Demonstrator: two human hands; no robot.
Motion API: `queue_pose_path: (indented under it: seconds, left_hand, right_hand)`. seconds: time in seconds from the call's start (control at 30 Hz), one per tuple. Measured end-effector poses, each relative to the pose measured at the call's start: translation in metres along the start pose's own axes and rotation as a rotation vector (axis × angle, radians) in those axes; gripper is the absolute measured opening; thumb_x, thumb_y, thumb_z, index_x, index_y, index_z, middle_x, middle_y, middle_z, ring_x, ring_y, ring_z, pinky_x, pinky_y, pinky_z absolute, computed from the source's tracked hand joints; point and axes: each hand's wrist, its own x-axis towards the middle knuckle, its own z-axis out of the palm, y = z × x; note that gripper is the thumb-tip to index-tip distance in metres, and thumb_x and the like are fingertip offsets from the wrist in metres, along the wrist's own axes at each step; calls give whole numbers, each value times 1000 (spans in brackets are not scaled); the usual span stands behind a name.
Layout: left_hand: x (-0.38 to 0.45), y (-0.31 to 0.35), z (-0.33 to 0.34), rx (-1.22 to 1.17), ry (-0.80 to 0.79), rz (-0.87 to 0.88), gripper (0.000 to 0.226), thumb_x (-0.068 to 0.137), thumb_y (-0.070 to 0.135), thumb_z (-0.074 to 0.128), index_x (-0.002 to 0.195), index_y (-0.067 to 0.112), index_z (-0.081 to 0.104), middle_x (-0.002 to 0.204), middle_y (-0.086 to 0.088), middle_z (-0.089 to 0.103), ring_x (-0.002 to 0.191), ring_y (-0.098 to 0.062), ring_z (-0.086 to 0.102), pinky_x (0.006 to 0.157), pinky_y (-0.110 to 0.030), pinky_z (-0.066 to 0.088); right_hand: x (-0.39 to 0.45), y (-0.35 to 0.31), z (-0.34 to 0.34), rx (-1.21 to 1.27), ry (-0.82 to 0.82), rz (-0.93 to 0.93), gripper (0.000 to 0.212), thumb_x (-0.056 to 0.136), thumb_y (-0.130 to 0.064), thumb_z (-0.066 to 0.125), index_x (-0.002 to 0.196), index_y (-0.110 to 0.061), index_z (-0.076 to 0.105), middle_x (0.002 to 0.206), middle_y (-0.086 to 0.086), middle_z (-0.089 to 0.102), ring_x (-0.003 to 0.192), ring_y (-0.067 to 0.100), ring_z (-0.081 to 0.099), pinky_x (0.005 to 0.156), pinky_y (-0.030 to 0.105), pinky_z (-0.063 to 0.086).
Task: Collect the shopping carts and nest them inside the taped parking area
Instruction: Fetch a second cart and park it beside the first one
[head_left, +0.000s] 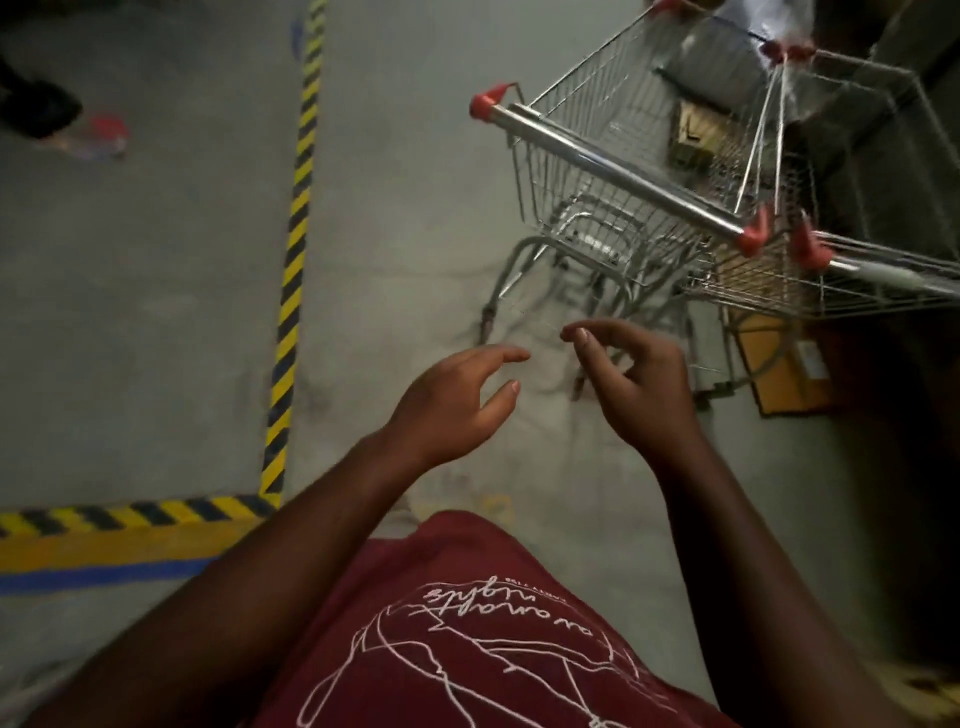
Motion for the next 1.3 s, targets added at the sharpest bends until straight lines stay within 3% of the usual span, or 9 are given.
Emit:
queue_pose_path:
  seconds: [0.33, 0.43, 0.5, 0.67, 0.73, 0.83, 1.0, 1.13, 1.3]
  left_hand:
    - [209, -45, -52, -54, -47, 185, 36, 98, 34, 61, 133, 26, 63, 131, 7, 67, 117, -10, 62, 96, -30, 51]
    - [259, -56, -68, -32, -90, 238, 38, 98, 33, 63, 134, 24, 62, 132, 6, 66, 119, -10, 61, 97, -27, 49]
    - [293, -66, -73, 56, -129, 285, 42, 95, 32, 65, 135, 23, 60, 134, 4, 65, 121, -14, 60, 100, -35, 51]
    - [366, -72, -72, 157, -192, 334, 51, 91, 39, 69, 137, 19, 57, 139, 0, 59, 128, -19, 55, 104, -45, 48]
    - [388, -65, -66, 245, -256, 339, 65, 90, 57, 65, 142, 20, 53, 146, -2, 54, 136, -20, 49, 111, -48, 43]
    - [418, -51, -48, 397, -374, 241, 87, 89, 83, 36, 151, 23, 44, 157, -2, 43, 144, -23, 40, 115, -50, 33]
    - [457, -51, -25, 513, -419, 75, 92, 89, 85, 18, 155, 24, 36, 159, -10, 40, 148, -26, 34, 121, -53, 25]
    - [470, -56, -13, 614, -521, -20, 91, 88, 84, 29, 153, 22, 41, 161, -7, 37, 152, -21, 26, 125, -51, 11]
    - [453, -50, -15, 576, -484, -103, 92, 76, 84, 37, 146, 25, 50, 151, -3, 51, 140, -27, 43, 118, -45, 27]
  right_hand:
    - [157, 1, 14, -108, 55, 73, 28, 100, -34, 66, 126, -25, 72, 118, -14, 74, 113, 3, 68, 98, 44, 57]
    - [187, -1, 16, -429, 55, 67, 43, 98, -43, 64, 137, -26, 64, 128, -9, 71, 121, 13, 64, 104, 44, 50]
    - [203, 4, 18, -651, 28, 83, 52, 95, -47, 65, 143, -25, 59, 135, -4, 68, 127, 22, 59, 107, 45, 44]
    - [243, 33, 5, -643, -33, 239, 72, 95, -56, 64, 157, -28, 41, 164, -2, 41, 152, 23, 35, 123, 50, 26]
    - [261, 54, -4, -683, -92, 297, 90, 90, -70, 63, 163, -31, 28, 172, -4, 27, 159, 23, 23, 127, 52, 15]
    - [283, 92, -11, -770, -307, 365, 120, 74, -95, 50, 166, -31, 8, 176, -1, 8, 162, 25, 7, 128, 57, 4]
    - [306, 136, -29, -684, -406, 405, 137, 59, -110, 35, 167, -32, 5, 176, -1, 6, 162, 27, 7, 128, 61, 10]
    - [321, 151, -41, -602, -524, 388, 138, 60, -107, 43, 168, -31, 3, 176, -1, 3, 162, 30, 8, 128, 62, 1]
    - [322, 160, -40, -589, -633, 272, 133, 68, -95, 58, 168, -24, 5, 176, 1, 7, 161, 27, 10, 129, 60, 5]
